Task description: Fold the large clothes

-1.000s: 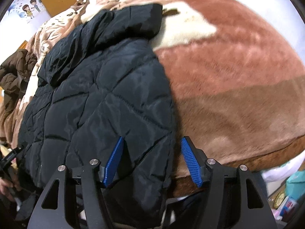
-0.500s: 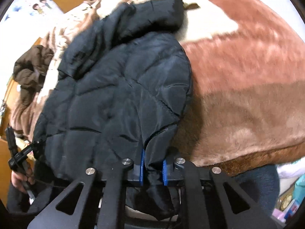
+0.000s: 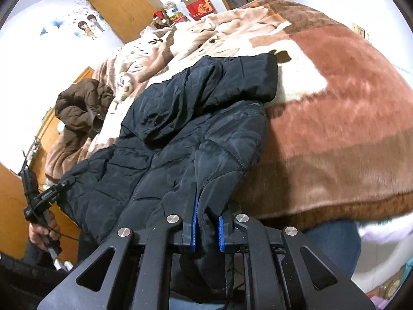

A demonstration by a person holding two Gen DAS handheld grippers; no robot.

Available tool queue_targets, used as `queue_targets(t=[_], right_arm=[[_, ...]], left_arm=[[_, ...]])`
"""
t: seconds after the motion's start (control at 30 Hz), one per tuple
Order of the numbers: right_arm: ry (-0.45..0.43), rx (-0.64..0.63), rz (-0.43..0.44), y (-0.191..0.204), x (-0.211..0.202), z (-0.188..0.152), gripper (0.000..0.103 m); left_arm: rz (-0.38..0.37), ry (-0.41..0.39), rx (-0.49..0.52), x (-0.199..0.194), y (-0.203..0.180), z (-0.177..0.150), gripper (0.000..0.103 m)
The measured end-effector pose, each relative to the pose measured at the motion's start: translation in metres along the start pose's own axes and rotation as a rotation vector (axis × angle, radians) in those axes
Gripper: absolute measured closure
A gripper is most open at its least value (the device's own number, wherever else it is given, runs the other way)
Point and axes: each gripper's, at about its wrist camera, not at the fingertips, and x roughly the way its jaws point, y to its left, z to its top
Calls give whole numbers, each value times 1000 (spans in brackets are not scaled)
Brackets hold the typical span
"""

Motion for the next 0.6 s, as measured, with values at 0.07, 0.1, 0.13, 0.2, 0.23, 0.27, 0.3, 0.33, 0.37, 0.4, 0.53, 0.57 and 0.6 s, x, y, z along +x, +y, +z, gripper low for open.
queue_targets(t=[0.07, 0.1, 0.13, 0.2, 0.23, 0.27, 0.3, 0.33, 0.37, 0.4, 0.53, 0.57, 0.6], right_arm=[[-10, 17, 15, -3, -3, 2, 91], [-19, 27, 22, -4, -3, 5, 91], [-34, 39, 37, -5, -4, 12, 91], [-60, 50, 58, -4, -7, 23, 91], [-80, 54, 69, -3, -8, 33, 91], [-94, 55, 77, -1, -9, 41, 91], [-110, 55, 83, 0, -9, 51, 91], [-125, 49, 85, 2, -9, 63, 91], [-135, 45, 81, 4, -8, 73, 91], [-146, 37, 76, 7, -6, 88, 91], [-168, 26, 51, 10, 7, 138, 91], [-168, 29, 42, 9, 14, 153, 91], [-166, 34, 36, 8, 19, 162, 91]], left_arm=[[-12, -4, -21, 0, 3, 1, 87], [-20, -11, -31, 0, 4, 5, 87], [-26, -19, -39, -1, 4, 7, 87], [-39, -40, -48, -1, 2, 19, 87], [-44, -55, -50, -2, 1, 27, 87], [-49, -70, -50, -2, -1, 36, 87], [-52, -86, -48, -2, -3, 47, 87], [-52, -99, -49, 0, -4, 56, 87], [-54, -109, -51, 2, -4, 67, 87], [-54, -118, -52, 5, -6, 78, 87], [-37, -138, -52, 29, -9, 126, 87], [-37, -139, -55, 37, -10, 138, 87], [-32, -141, -54, 44, -11, 149, 87]])
